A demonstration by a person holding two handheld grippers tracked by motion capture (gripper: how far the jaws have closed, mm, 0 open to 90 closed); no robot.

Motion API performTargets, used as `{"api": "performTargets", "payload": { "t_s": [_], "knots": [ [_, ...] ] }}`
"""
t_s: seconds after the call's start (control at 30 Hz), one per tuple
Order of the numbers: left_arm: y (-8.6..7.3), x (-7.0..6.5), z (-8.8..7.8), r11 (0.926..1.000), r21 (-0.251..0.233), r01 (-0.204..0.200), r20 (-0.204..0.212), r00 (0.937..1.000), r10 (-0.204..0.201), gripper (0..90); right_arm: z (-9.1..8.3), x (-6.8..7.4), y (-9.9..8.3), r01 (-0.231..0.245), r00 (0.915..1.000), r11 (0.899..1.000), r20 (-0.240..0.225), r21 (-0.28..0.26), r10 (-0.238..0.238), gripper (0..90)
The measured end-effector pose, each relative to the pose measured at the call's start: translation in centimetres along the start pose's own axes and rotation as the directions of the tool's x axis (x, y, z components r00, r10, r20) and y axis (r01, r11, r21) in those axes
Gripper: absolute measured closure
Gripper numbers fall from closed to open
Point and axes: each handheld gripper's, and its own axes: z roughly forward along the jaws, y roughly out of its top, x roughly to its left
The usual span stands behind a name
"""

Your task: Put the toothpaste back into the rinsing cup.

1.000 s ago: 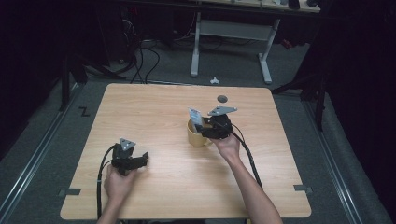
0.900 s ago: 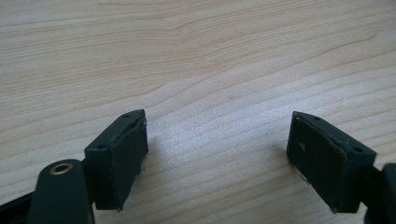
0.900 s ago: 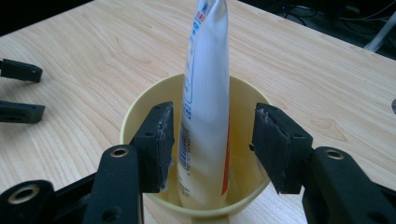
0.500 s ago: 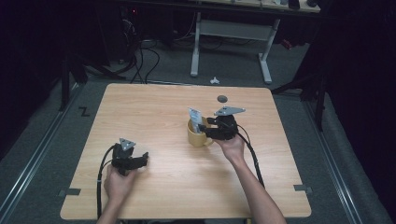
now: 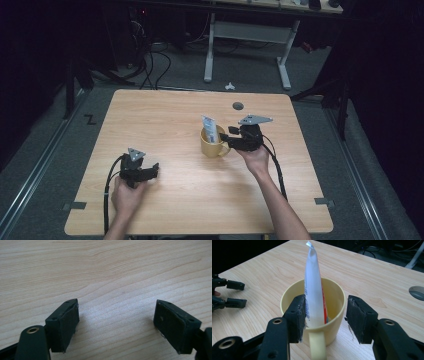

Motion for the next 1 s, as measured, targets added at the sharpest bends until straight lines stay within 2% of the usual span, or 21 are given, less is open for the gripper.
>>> {"api": "performTargets", "payload": {
  "t_s": [0.6, 0.8, 1.0],
  "knots": [
    [0.0, 0.0, 0.0, 1.0000, -0.001, 0.002, 0.002, 1.0000, -0.002, 21.1, -2.2, -0.9, -0.9, -0.009, 0.9993, 1.000, 0.036, -0.002, 0.009, 50.2],
    [0.0, 0.0, 0.0, 1.0000, -0.001, 0.002, 0.002, 1.0000, -0.002, 21.1, -2.8, -1.7, -2.0, -0.044, 0.9978, 0.999, 0.050, 0.006, 0.044, 51.0],
    [0.0, 0.0, 0.0, 1.0000, -0.001, 0.002, 0.002, 1.0000, -0.002, 21.1, -3.1, -2.0, -2.1, -0.045, 0.9973, 0.999, 0.058, 0.005, 0.045, 51.6]
  ]
}}
